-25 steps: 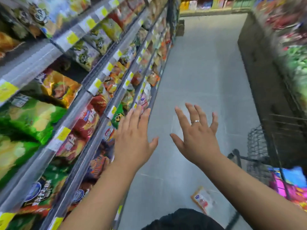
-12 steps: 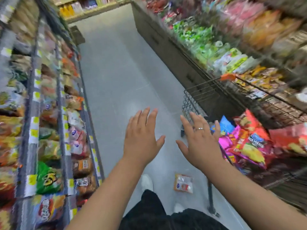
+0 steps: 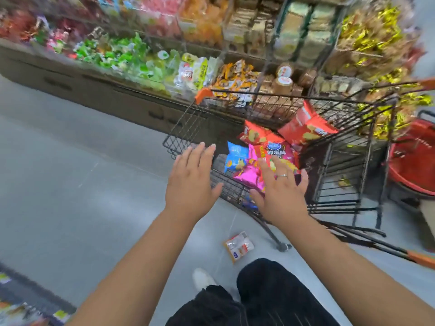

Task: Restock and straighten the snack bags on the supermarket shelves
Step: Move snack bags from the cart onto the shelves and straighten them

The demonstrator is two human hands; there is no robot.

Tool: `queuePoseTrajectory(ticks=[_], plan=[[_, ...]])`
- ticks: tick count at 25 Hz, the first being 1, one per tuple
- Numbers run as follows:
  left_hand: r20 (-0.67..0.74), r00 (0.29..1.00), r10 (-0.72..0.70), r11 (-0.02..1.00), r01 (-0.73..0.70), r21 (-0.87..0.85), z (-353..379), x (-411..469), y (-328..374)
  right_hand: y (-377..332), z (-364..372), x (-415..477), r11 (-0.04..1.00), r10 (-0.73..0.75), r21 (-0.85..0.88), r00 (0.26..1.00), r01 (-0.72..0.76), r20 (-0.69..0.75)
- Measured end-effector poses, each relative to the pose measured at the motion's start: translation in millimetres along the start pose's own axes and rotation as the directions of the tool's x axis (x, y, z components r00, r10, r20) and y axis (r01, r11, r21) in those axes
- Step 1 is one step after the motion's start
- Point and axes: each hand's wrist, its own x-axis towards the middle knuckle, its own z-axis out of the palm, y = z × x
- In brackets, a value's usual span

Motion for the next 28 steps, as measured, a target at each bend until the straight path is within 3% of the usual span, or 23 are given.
queuePoseTrajectory(ticks=[5,9,23,28], plan=[[0.123,0.979,0.163,0.986,-0.158,-0.046,33,49,35,41,3,5,0.969,0.246,0.020,0.968,-0.247,0.046],[0.171,0.959,0.226,0.974,-0.216,-0.075,59,81,63,75,12,22,0.931,0.344,0.080,0.928,-0.357,0.142],[0.482,0.863,0.151,0.988,-0.152,-0.037,205,199,80,139,126,148,0.878,0.383,0.111,0.824,-0.465,0.417],[0.610,0.769,0.191,0.981,-0.161,-0.105,274,232,65,155,175,175,0.811,0.443,0.135,0.748,-0.570,0.494]])
